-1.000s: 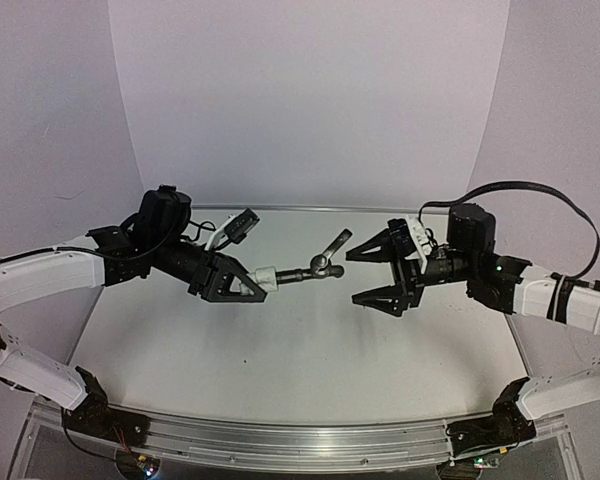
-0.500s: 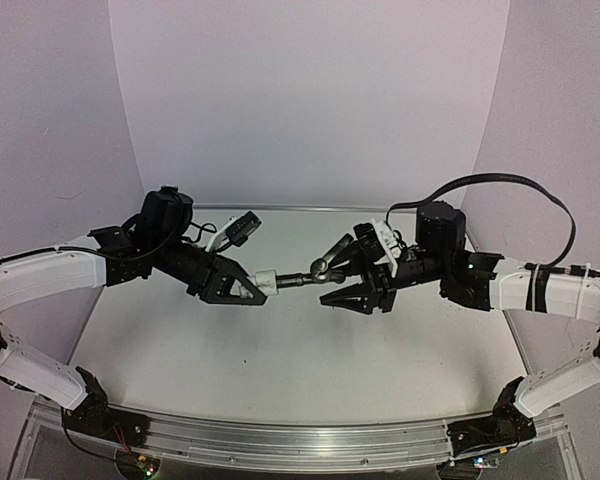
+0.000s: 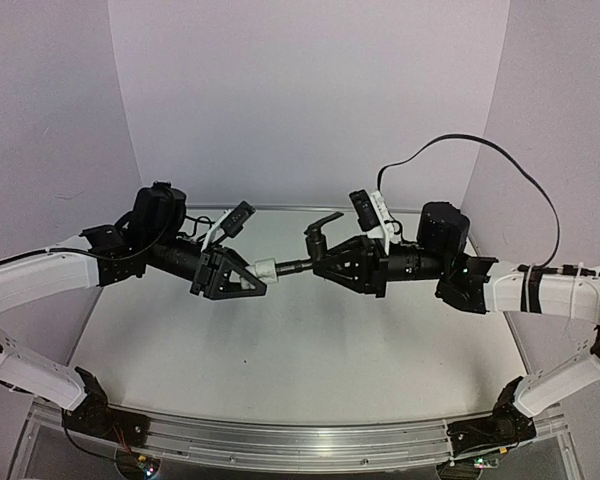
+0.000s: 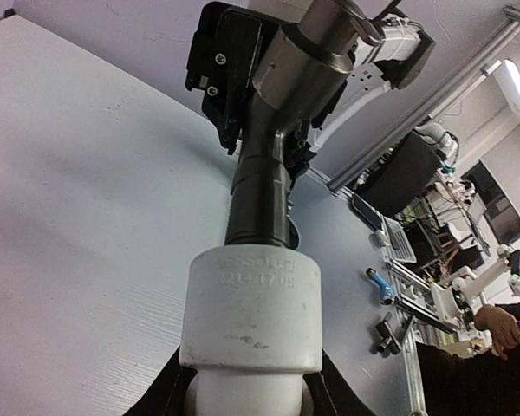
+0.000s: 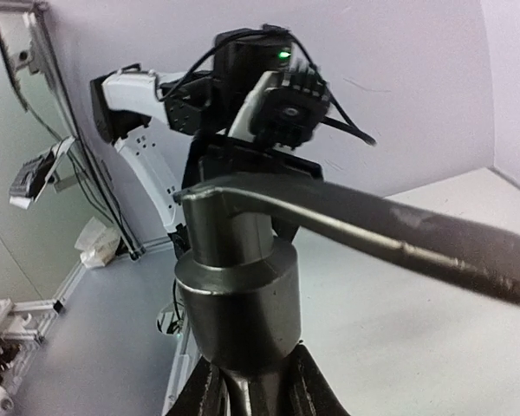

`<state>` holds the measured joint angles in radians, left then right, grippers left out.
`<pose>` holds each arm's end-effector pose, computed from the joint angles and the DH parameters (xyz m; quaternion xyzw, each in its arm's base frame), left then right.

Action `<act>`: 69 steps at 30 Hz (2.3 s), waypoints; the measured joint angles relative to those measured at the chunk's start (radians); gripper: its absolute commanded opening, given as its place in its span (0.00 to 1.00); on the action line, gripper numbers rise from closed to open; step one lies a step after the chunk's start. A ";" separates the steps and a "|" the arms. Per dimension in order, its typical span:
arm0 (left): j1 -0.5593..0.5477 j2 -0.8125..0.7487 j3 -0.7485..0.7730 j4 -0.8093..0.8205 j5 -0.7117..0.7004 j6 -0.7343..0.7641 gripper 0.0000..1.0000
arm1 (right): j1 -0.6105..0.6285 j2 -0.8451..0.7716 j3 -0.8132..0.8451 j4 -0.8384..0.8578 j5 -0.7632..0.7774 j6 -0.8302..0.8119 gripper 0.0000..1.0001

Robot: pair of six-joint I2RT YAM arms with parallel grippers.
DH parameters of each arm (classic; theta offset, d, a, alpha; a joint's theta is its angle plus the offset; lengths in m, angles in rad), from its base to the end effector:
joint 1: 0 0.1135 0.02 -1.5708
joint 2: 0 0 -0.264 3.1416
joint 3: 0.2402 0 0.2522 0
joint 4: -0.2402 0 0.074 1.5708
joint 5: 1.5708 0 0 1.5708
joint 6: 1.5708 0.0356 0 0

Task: Install the water faucets

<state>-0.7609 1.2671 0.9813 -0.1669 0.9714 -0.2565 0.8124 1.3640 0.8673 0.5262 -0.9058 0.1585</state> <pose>0.1808 -0.2127 0.3128 0.4268 0.6642 -0.5741 0.2169 0.1899 0.2412 0.3107 -0.4985 0.4924 0.5706 0.4284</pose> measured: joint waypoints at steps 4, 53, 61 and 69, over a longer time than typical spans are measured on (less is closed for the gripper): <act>-0.013 -0.037 0.000 -0.009 -0.158 0.130 0.00 | 0.000 0.017 -0.004 0.056 0.079 0.251 0.00; 0.036 -0.020 0.114 -0.202 0.048 0.019 0.00 | 0.010 -0.030 0.191 -0.421 0.098 -0.845 0.52; 0.043 -0.001 0.115 -0.203 0.018 0.041 0.00 | 0.014 0.050 0.257 -0.415 0.082 -0.660 0.08; 0.022 -0.036 0.114 -0.235 -0.229 0.323 0.00 | 0.004 0.082 0.258 -0.407 0.086 -0.257 0.00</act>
<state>-0.7387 1.2312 1.0958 -0.4015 0.7425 0.0669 0.8165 1.4460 1.1255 0.1196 -0.8200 -0.0982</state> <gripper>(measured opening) 0.364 0.179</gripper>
